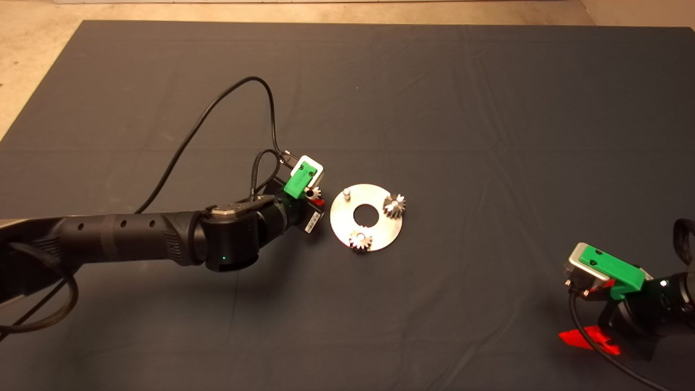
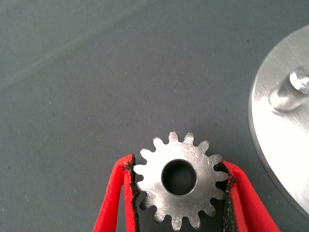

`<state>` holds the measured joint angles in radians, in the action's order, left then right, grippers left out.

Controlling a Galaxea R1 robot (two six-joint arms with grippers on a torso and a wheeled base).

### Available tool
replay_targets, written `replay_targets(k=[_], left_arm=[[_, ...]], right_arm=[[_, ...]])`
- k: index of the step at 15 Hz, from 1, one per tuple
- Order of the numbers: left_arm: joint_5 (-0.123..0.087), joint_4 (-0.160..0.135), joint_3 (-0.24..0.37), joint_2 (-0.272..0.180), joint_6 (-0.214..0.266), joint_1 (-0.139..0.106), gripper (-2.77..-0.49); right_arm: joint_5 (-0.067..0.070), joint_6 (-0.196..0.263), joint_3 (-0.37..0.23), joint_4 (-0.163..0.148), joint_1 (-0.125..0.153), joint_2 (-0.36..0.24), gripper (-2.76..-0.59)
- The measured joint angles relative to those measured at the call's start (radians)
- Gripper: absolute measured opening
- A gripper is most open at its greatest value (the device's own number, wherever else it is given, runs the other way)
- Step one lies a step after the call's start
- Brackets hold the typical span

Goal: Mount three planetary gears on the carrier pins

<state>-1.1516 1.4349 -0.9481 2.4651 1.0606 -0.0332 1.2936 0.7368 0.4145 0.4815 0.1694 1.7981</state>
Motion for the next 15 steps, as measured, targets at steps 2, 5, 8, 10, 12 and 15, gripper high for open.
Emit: replay_targets(k=[2, 5, 8, 10, 12, 15], left_arm=[[-0.012, -0.024, 0.025, -0.005, -0.001, 0.000, -2.62], [-0.027, -0.055, 0.071, -0.006, -0.004, 0.002, -2.62], [-0.067, -0.062, 0.125, -0.004, -0.005, -0.005, -2.62], [-0.089, -0.082, 0.131, -0.002, -0.005, -0.051, -2.62], [-0.100, -0.112, 0.134, -0.001, -0.005, -0.109, -2.63], [-0.100, -0.128, 0.145, 0.027, -0.005, -0.111, -2.64]], right_arm=[[0.000, 0.000, 0.000, 0.000, 0.000, 0.000, -1.18], [0.000, 0.000, 0.000, 0.000, 0.000, 0.000, -1.18], [0.001, 0.000, 0.000, 0.000, 0.000, 0.000, -1.18], [0.000, 0.000, 0.000, 0.000, 0.000, 0.000, -1.18], [0.000, 0.000, 0.000, 0.000, 0.000, 0.000, -1.18], [0.001, 0.000, 0.000, 0.000, 0.000, 0.000, -1.18]])
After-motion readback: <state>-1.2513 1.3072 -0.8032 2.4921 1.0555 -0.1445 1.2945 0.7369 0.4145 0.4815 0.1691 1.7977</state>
